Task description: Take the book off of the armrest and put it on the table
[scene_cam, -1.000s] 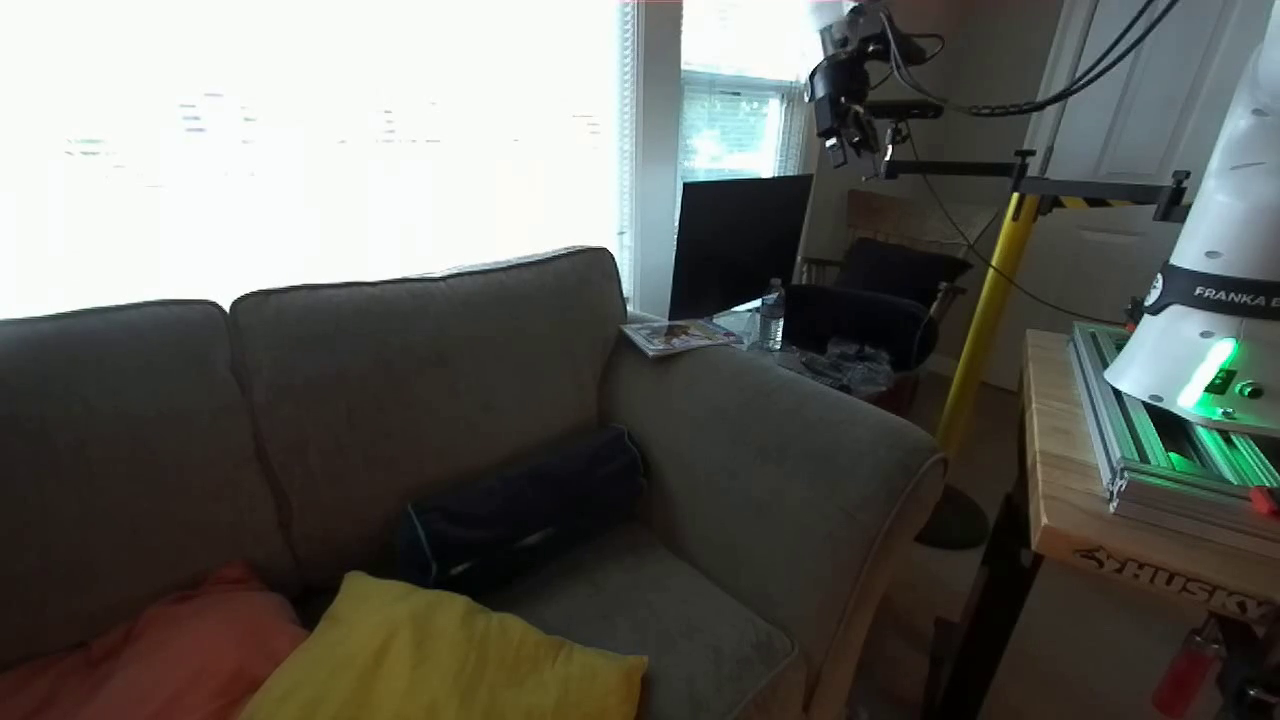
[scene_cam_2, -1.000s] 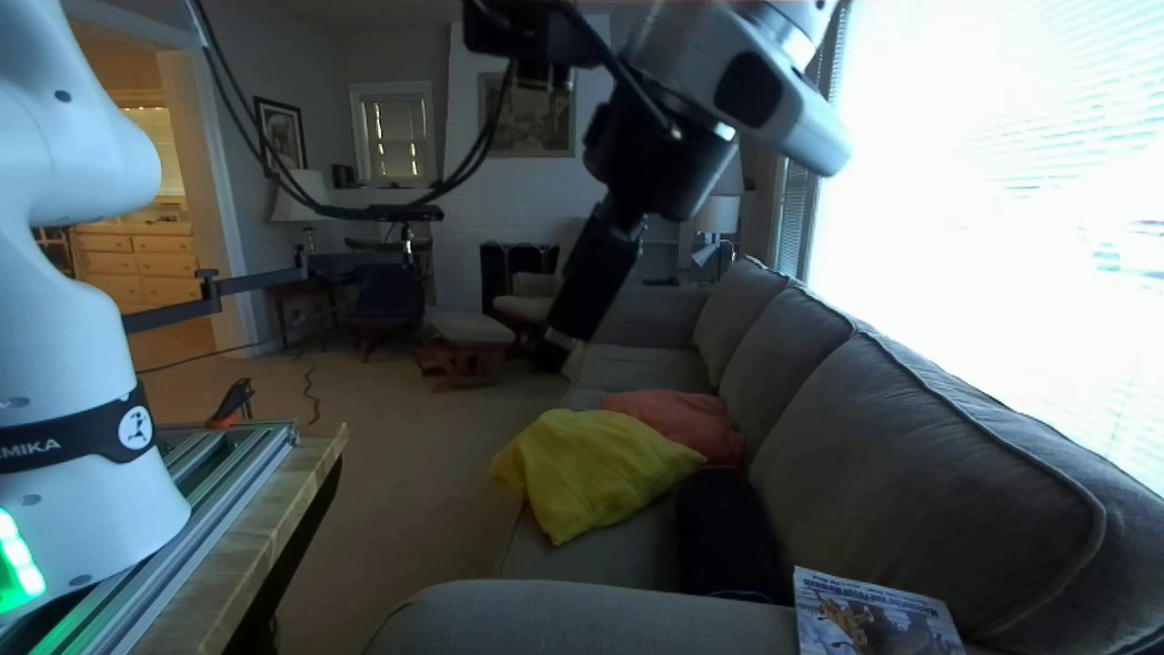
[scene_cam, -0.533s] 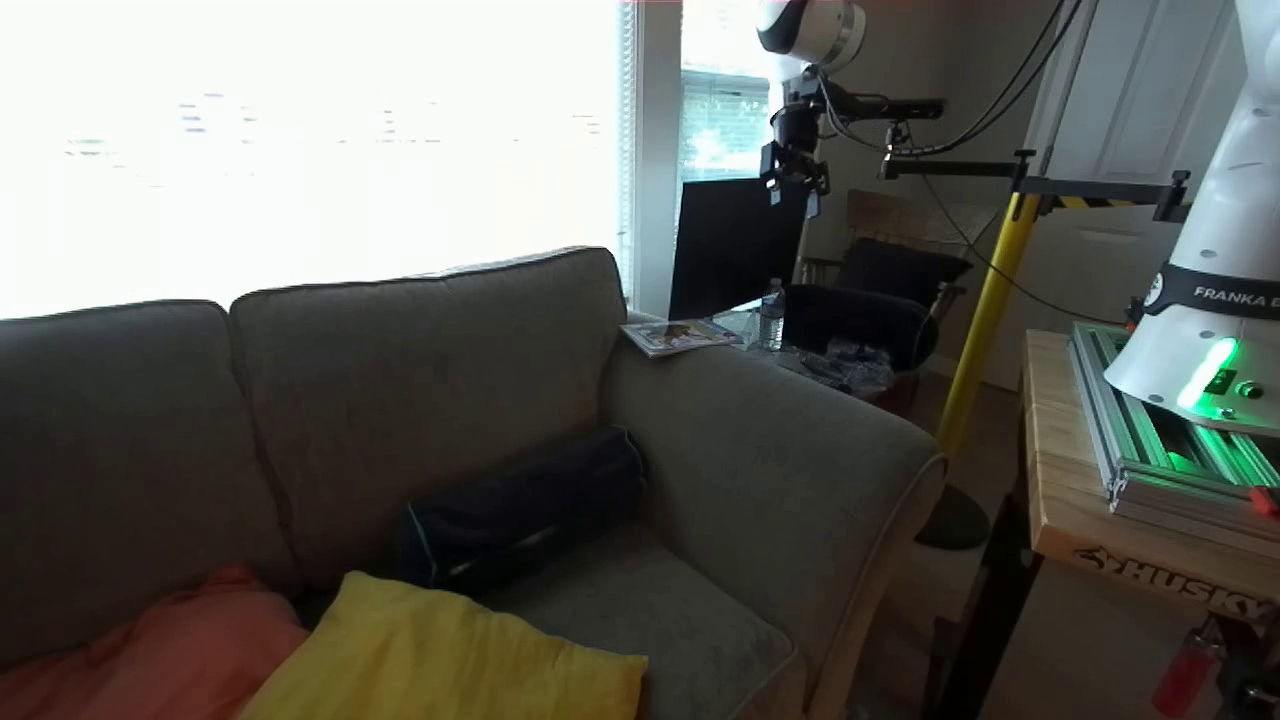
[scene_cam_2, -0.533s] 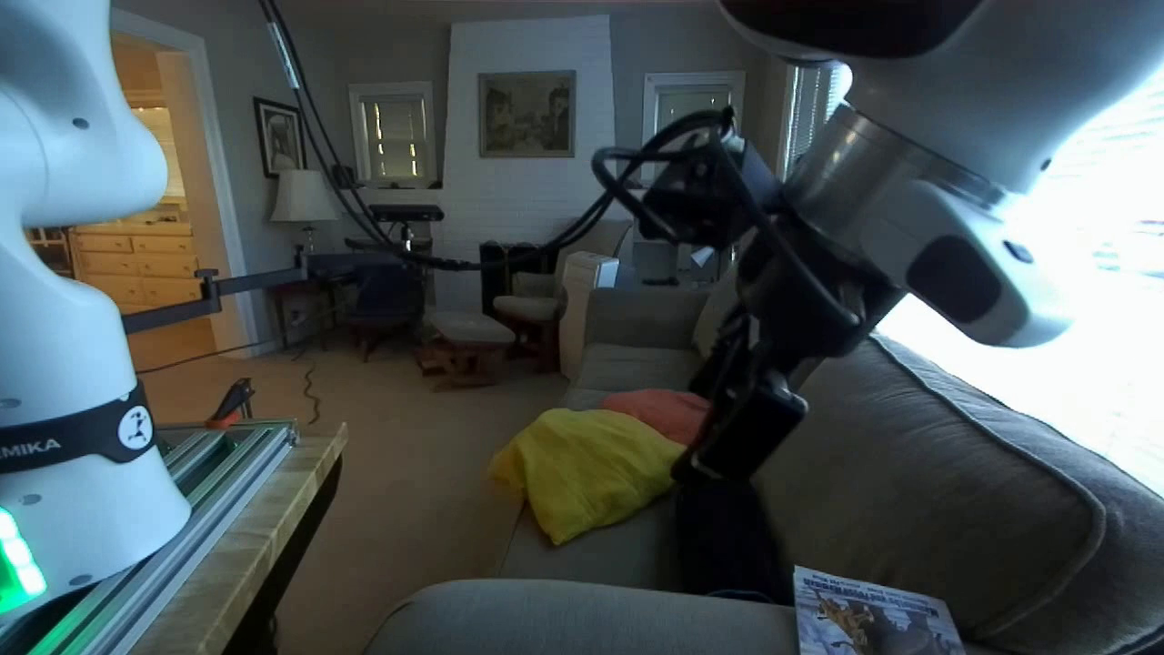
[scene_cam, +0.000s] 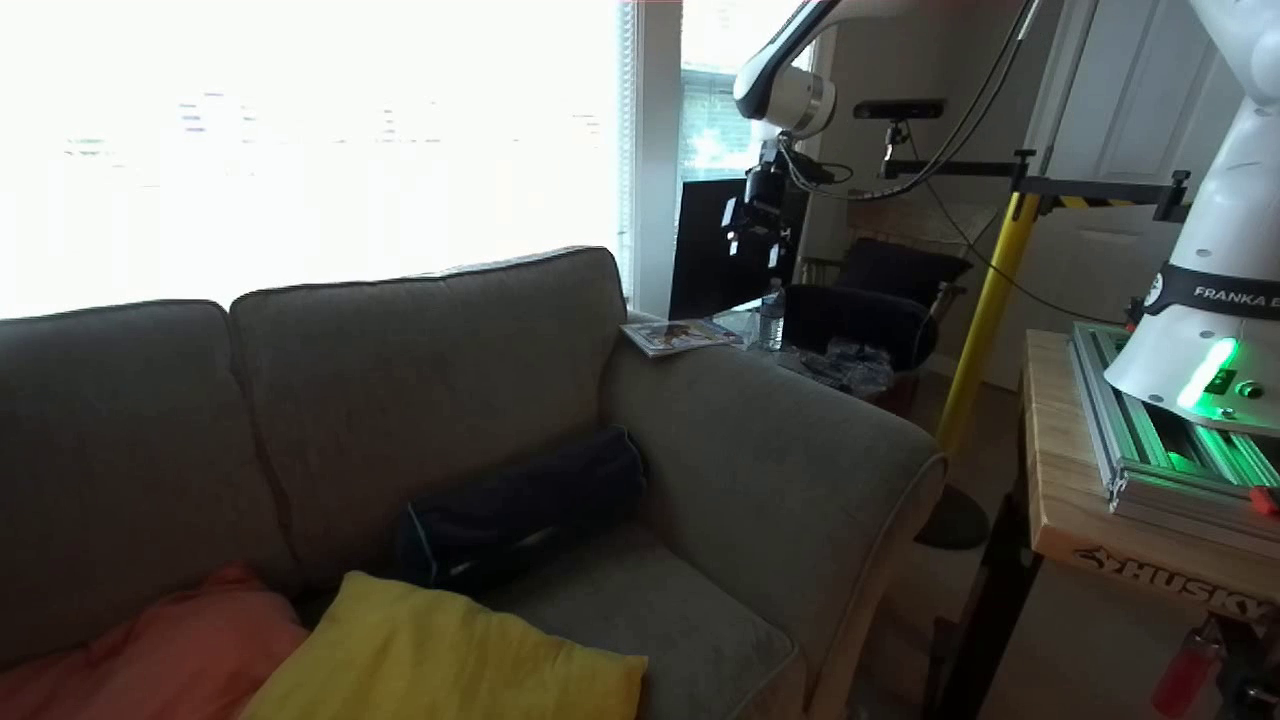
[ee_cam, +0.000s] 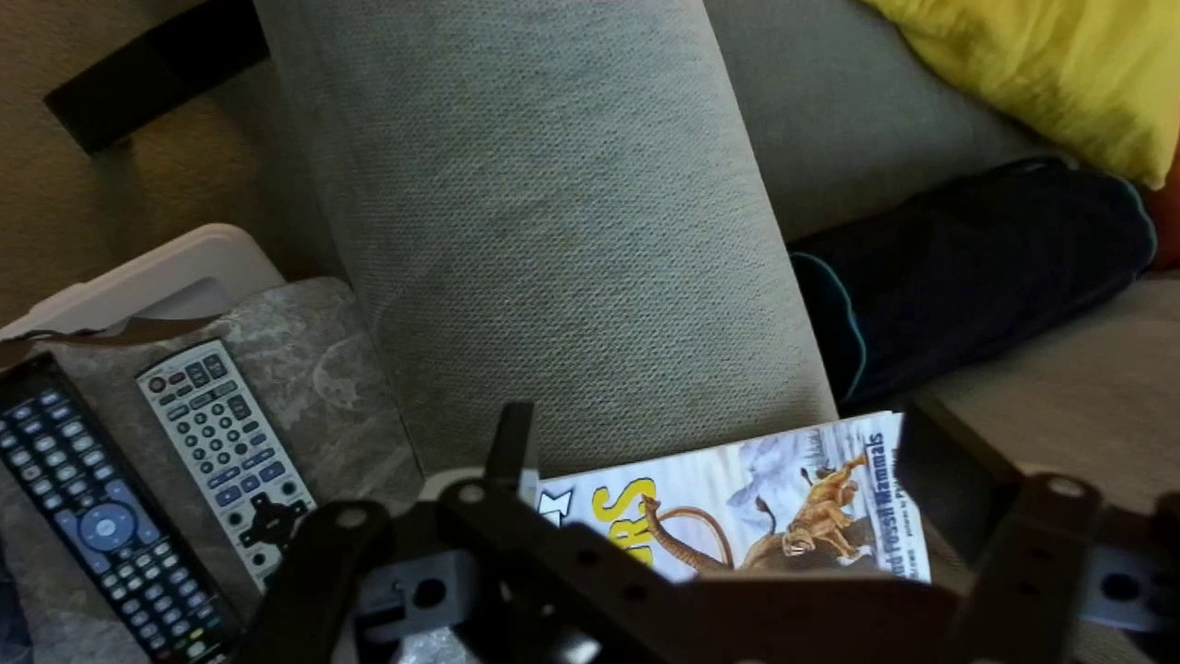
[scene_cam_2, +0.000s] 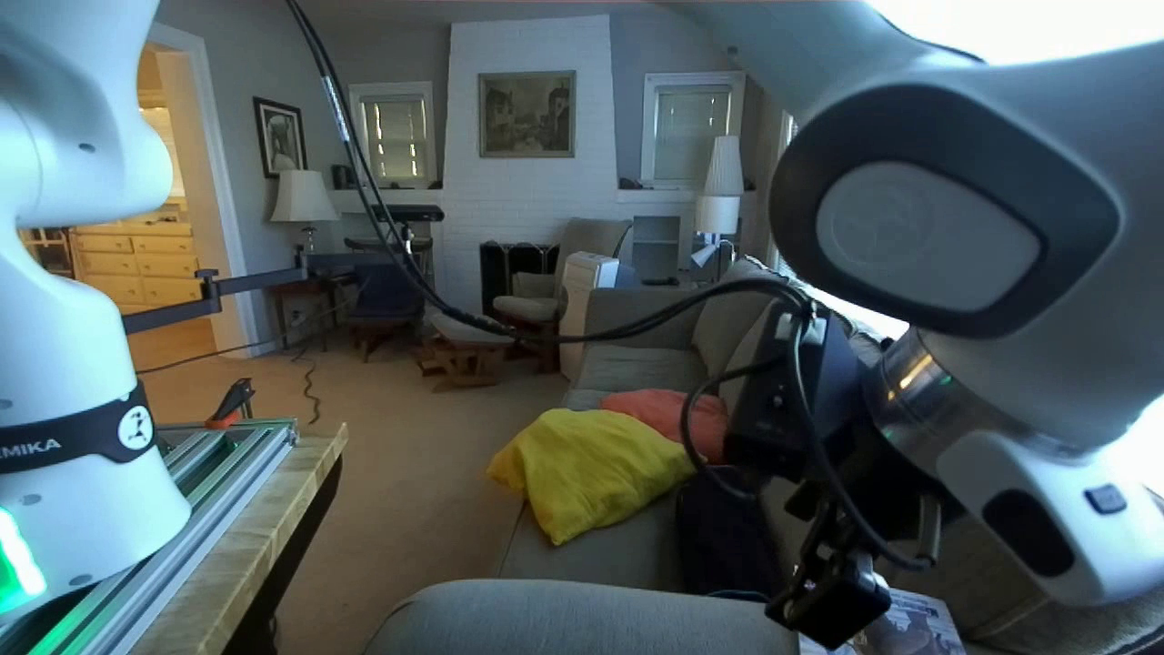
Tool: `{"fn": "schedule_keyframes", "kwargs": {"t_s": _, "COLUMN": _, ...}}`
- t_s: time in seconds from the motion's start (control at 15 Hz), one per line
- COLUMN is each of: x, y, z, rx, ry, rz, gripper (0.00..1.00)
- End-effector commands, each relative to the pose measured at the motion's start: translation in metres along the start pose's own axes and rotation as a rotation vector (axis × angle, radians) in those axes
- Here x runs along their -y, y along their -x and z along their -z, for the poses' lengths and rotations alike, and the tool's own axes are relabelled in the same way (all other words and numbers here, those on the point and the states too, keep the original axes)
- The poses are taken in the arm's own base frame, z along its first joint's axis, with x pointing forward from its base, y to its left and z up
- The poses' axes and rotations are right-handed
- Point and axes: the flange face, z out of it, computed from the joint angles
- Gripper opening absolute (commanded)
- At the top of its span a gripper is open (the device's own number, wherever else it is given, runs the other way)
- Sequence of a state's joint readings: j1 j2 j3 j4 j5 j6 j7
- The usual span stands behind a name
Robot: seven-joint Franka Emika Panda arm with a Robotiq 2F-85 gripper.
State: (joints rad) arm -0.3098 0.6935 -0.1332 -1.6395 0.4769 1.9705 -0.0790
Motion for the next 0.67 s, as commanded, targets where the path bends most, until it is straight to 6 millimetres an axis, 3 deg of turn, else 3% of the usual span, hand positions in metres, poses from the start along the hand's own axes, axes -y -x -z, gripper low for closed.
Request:
{"fn": "schedule_keyframes", "kwargs": {"t_s": 0.0, "x": -0.013, "y": -0.037, "z": -0.041, "rx": 0.035, "ry": -0.085, "rz": -0.052, "gripper": 1.00}}
{"fn": "schedule_keyframes", "kwargs": {"t_s": 0.33, "x": -0.049, "y": -0.074, "z": -0.089, "rx": 0.081, "ry": -0.142, "rz": -0.133, "gripper": 1.00}}
{"fn": "schedule_keyframes", "kwargs": {"t_s": 0.6, "x": -0.077, "y": -0.104, "z": -0.093, "rx": 0.062, "ry": -0.151, "rz": -0.183, "gripper": 1.00}}
